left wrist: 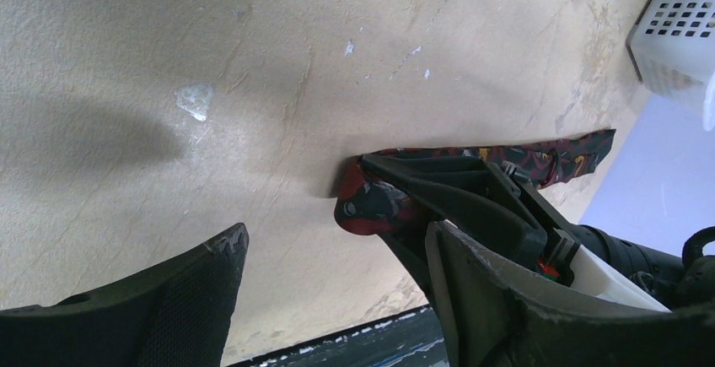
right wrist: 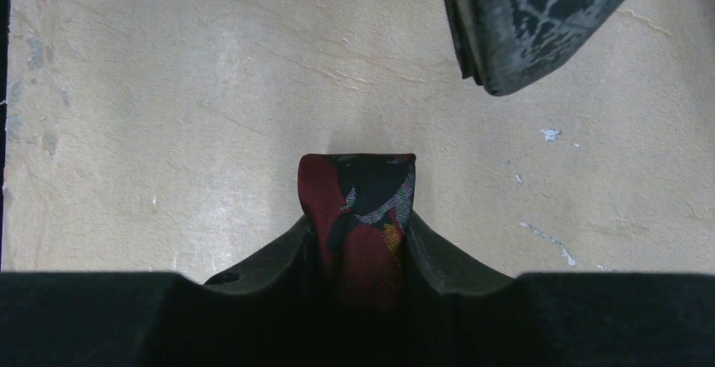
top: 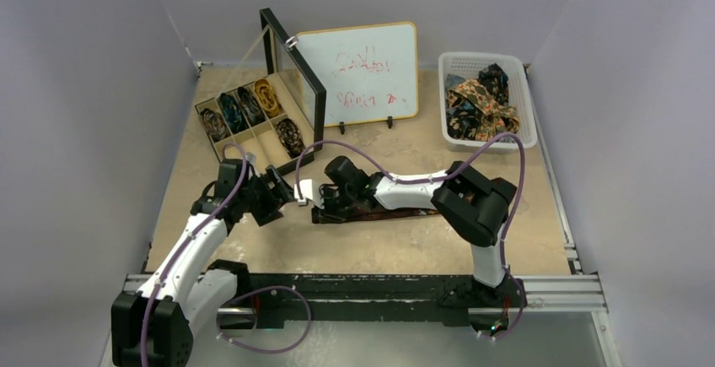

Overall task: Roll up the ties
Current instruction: Roll the tie at the center of the board.

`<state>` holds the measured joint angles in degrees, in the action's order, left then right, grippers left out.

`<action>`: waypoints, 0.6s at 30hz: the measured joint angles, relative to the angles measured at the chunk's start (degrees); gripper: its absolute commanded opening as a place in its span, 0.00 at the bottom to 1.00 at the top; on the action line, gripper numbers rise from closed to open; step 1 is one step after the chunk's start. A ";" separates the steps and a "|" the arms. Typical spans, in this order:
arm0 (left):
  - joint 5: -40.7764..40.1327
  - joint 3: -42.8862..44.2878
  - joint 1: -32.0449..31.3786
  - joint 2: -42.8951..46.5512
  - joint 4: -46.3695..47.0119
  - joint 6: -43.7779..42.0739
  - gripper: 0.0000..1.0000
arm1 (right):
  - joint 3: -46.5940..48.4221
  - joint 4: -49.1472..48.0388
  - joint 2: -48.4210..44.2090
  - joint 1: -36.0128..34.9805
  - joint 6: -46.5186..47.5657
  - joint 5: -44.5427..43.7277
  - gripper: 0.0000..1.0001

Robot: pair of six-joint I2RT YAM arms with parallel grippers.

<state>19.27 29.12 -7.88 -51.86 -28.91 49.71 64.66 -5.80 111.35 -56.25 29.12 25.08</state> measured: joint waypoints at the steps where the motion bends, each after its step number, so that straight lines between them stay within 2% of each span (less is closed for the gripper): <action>1: 0.00 0.00 0.00 0.00 0.02 0.00 0.75 | 0.00 0.00 0.02 0.00 0.02 0.02 0.35; 11: -3.89 0.00 1.53 0.35 -1.68 0.37 0.75 | 3.98 0.79 2.82 -1.68 -1.22 0.13 0.36; 14: -6.49 -0.20 1.88 1.38 -3.02 0.76 0.76 | 5.79 1.03 4.07 -1.99 -1.44 0.15 0.43; 18: -7.98 -0.90 1.88 2.51 -4.63 0.92 0.76 | 6.45 1.49 4.33 -2.56 -1.46 -0.04 0.60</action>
<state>11.29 28.23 -6.00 -49.34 -33.54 50.63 71.11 -4.32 115.68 -58.81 27.66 25.04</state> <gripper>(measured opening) 0.750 0.497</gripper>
